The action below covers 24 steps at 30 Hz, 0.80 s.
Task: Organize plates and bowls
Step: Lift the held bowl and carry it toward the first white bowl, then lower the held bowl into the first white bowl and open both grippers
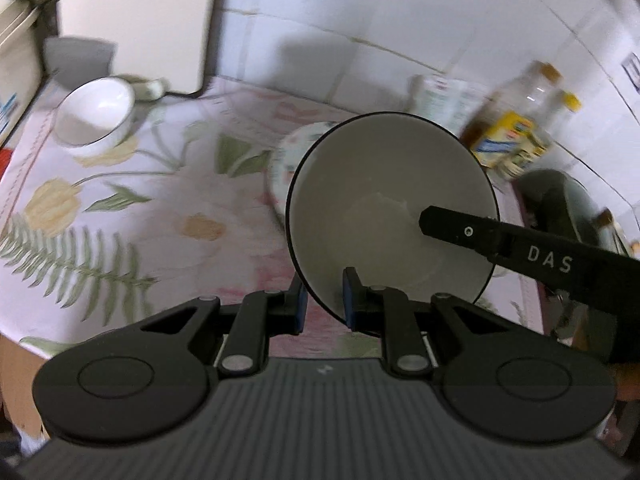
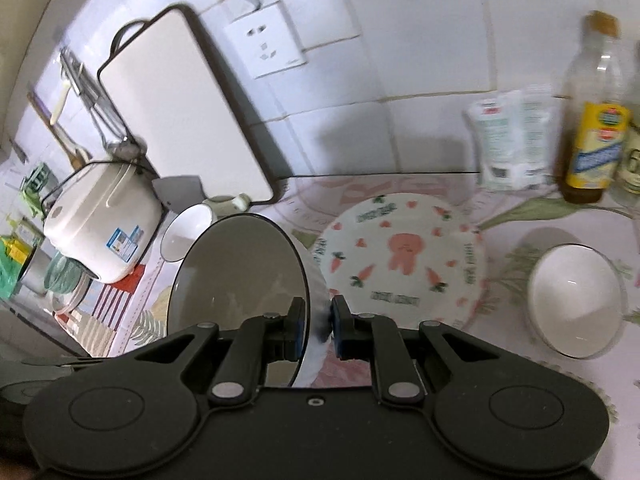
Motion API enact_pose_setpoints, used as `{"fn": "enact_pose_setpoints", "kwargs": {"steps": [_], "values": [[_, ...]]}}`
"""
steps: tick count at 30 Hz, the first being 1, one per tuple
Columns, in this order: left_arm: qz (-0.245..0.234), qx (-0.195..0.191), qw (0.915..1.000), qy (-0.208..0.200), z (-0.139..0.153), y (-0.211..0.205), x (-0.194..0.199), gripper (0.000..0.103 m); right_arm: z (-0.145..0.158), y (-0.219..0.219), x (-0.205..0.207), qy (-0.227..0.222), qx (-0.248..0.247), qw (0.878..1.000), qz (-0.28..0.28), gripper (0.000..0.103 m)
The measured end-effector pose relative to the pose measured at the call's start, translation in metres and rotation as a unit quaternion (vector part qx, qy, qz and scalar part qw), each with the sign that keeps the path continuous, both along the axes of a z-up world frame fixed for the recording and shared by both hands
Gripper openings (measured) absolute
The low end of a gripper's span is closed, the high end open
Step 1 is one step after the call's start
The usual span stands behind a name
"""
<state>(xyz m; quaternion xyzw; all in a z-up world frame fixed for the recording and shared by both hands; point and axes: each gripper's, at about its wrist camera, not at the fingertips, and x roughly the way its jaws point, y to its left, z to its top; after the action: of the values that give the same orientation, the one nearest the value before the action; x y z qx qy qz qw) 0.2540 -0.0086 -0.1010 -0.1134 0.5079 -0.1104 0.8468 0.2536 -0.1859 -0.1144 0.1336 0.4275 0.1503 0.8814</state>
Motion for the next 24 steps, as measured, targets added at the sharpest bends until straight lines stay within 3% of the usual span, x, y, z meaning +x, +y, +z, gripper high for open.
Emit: {"fn": "enact_pose_setpoints", "kwargs": {"steps": [12,19,24], "values": [[-0.088,-0.008,0.9961,0.003,0.005,-0.109,0.01,0.016,0.015,-0.107,-0.02,0.007,0.003,0.997,-0.08,0.019],[-0.118,-0.005,0.993,0.006,-0.002,-0.162,0.025,0.016,0.005,-0.162,-0.021,0.015,0.016,0.993,-0.119,0.019],[-0.139,0.0,0.9898,-0.03,-0.018,-0.186,0.037,0.016,-0.009,-0.189,-0.013,0.012,0.024,0.989,-0.143,0.019]]}}
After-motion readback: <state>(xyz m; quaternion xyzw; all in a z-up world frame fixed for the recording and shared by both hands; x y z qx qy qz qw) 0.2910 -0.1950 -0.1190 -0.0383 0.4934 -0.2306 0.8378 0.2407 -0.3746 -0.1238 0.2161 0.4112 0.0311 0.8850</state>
